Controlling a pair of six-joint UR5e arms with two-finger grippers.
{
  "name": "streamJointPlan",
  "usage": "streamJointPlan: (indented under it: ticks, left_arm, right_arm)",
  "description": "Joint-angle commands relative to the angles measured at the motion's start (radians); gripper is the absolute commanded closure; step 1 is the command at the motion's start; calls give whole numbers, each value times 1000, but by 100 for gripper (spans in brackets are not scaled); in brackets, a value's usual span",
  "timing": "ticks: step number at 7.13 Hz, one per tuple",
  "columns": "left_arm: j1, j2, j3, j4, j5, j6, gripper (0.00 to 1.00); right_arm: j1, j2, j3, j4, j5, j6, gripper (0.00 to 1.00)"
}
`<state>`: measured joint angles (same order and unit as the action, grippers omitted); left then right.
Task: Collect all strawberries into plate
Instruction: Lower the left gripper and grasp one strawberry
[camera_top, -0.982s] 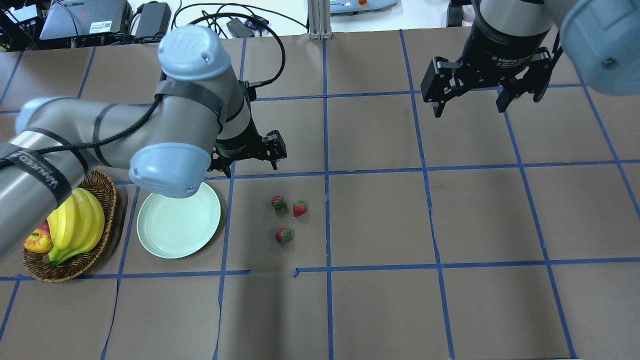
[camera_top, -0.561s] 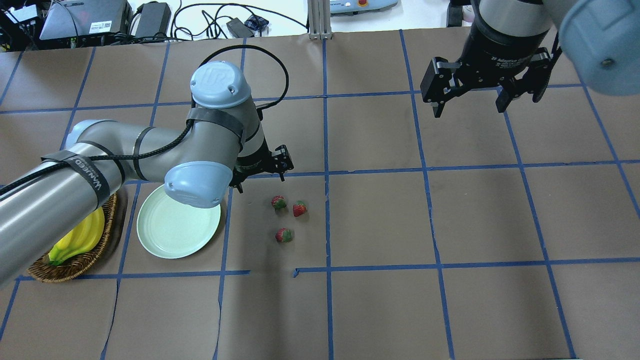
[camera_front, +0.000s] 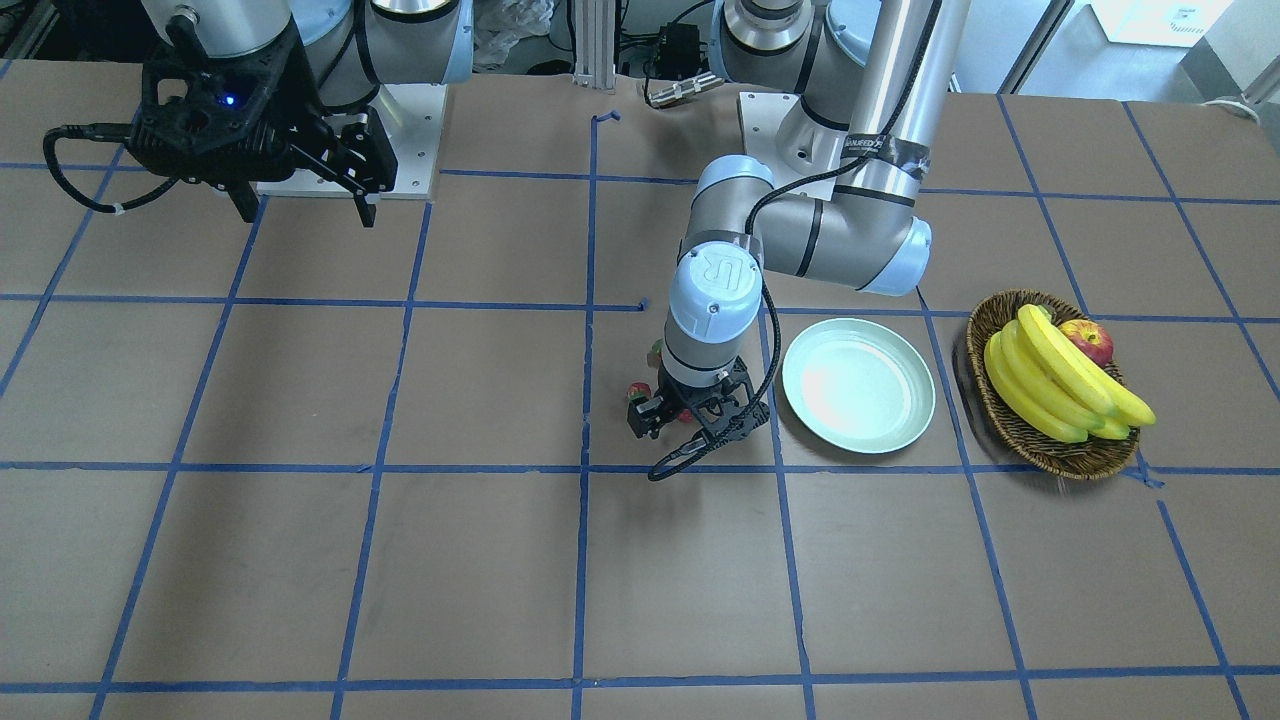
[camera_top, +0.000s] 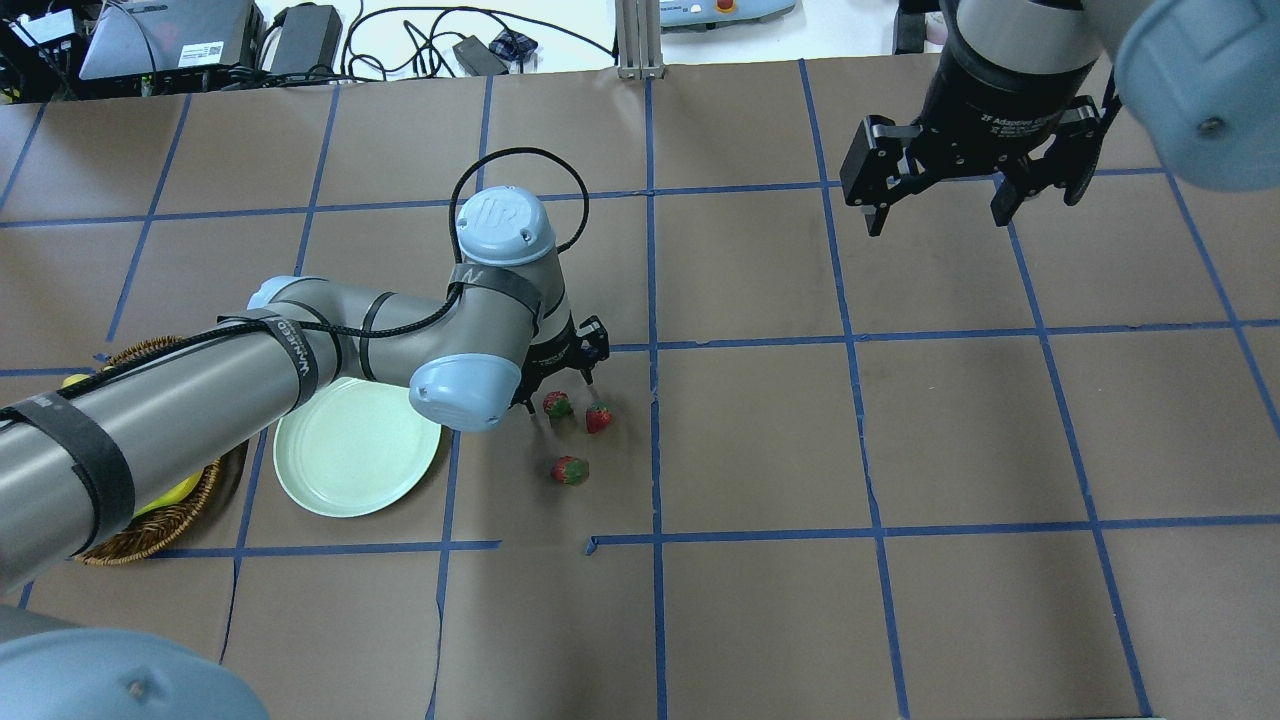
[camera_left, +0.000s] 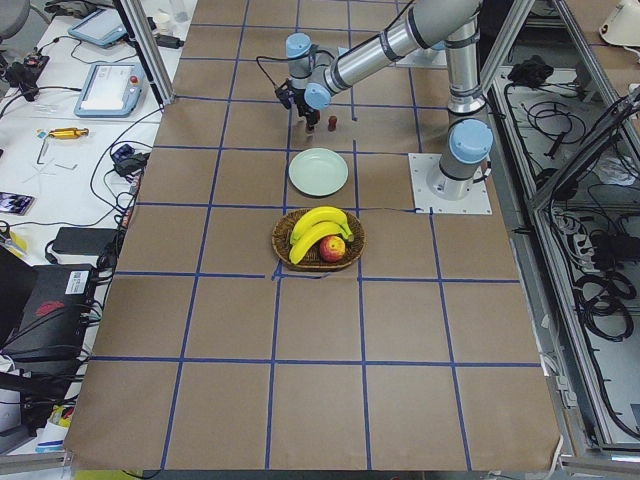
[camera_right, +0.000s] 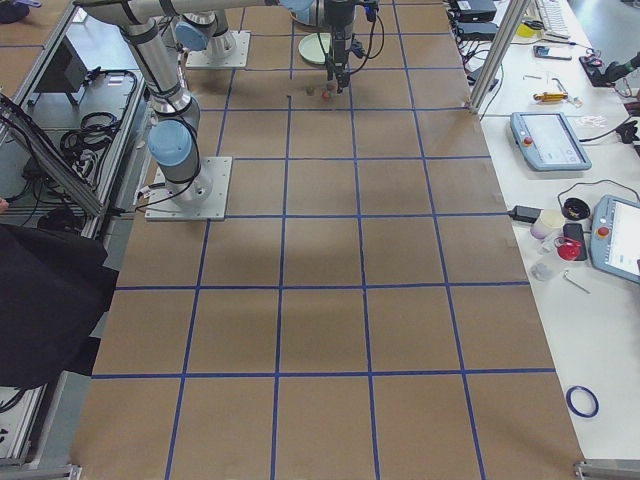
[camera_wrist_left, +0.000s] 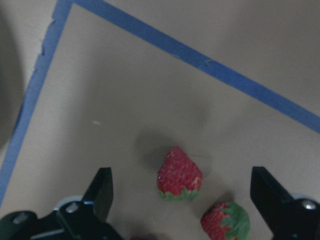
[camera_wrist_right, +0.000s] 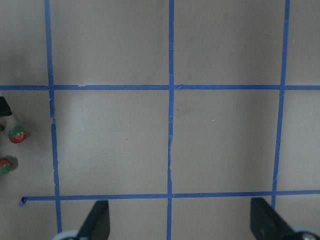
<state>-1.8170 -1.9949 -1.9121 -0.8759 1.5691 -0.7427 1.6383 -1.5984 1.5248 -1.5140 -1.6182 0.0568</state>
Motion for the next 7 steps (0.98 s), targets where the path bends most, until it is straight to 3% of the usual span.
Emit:
streamJointPlan:
  ticks: [1, 2, 5, 7]
  left_arm:
    - [-7, 10, -24, 2, 5, 8, 54]
    - [-5, 18, -50, 2, 8, 8, 54]
    - [-2, 39, -44, 0, 12, 29, 69]
    - [18, 123, -34, -110, 91, 170, 69]
  right_arm:
    - [0, 0, -2, 0, 0, 0, 0]
    - [0, 0, -2, 0, 0, 0, 0]
    - [0, 0, -3, 0, 0, 0, 0]
    - [-2, 0, -5, 0, 0, 0, 0]
